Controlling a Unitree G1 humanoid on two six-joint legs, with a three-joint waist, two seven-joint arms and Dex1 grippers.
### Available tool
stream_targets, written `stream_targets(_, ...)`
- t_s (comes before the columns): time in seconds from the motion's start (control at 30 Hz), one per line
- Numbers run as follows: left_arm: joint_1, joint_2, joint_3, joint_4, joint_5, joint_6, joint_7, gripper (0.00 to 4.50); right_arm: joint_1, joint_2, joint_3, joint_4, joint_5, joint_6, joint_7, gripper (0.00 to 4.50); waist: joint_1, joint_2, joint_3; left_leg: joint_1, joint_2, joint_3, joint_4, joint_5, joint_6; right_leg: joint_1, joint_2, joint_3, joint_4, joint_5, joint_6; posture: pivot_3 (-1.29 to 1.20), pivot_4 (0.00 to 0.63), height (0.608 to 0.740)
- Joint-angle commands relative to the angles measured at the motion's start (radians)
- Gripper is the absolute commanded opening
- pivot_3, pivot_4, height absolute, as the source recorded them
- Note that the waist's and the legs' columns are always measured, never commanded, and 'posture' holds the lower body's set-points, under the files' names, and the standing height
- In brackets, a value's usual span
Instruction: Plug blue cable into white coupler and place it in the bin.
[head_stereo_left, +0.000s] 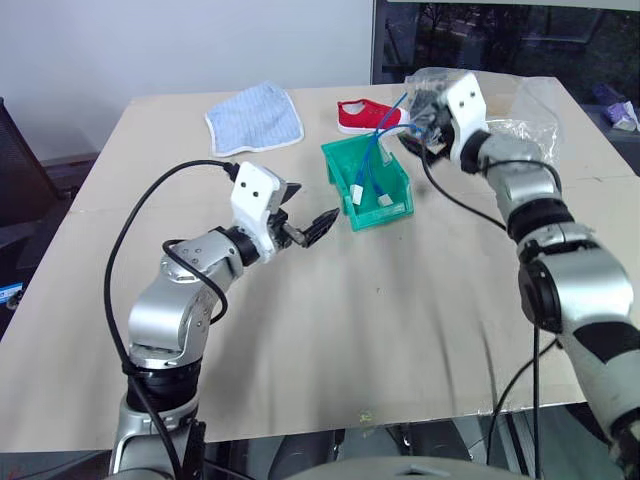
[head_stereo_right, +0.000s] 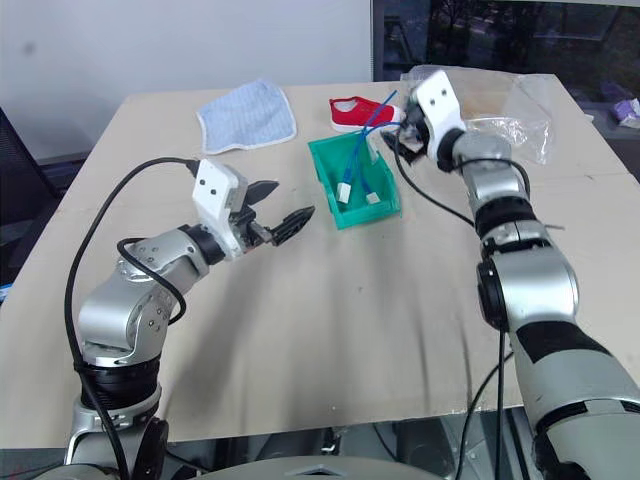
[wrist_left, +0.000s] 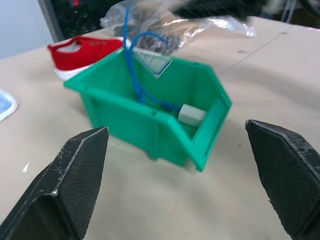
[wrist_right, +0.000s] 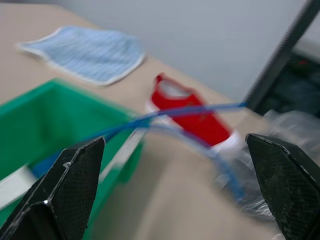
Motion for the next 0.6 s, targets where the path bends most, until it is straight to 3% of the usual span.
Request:
stream_targets(0.03, 0.075, -0.019, 0.036, -0.059, 0.006, -0.061, 0.049, 4.50, 0.254, -0.042, -0.054, -0.433, 0.169, 0.140, 0.130, 4.47, 0.005, 0.000, 0.000, 0.000, 0.000, 0.000, 0.000, 0.000, 0.000, 0.000, -0.001, 0.000, 0.000, 0.000, 0.000, 0.00, 0.150, 0.740)
stream_targets(0.2, 0.284, -0.070, 0.070, -0.111, 0.001, -0.178, 0.076, 4.50, 0.719, -0.141, -0.136, -0.899, 0.311, 0.281, 0.177, 4.47, 0.010, 0.003, 0.001, -0.001, 0.000, 0.001, 0.001, 0.000, 0.000, 0.000, -0.004, 0.001, 0.000, 0.000, 0.000, 0.00, 0.150, 0.740)
stream_targets(0.33, 0.495, -0.064, 0.052, -0.057, 0.101, -0.319, 0.089, 4.50, 1.012, -0.202, -0.230, -1.057, 0.396, 0.366, 0.175, 4.47, 0.028, 0.004, 0.001, 0.007, 0.001, 0.001, -0.002, -0.004, 0.006, 0.007, -0.005, 0.002, -0.003, 0.001, -0.001, 0.00, 0.150, 0.740)
stream_targets(0.6, 0.671, -0.046, -0.010, -0.020, 0.103, -0.424, 0.001, 4.50, 1.202, -0.237, -0.283, -1.023, 0.363, 0.245, 0.210, 4.47, 0.034, 0.003, 0.002, 0.016, 0.001, 0.005, 0.000, -0.005, 0.004, 0.018, -0.006, 0.005, -0.004, -0.003, -0.003, 0.00, 0.150, 0.740)
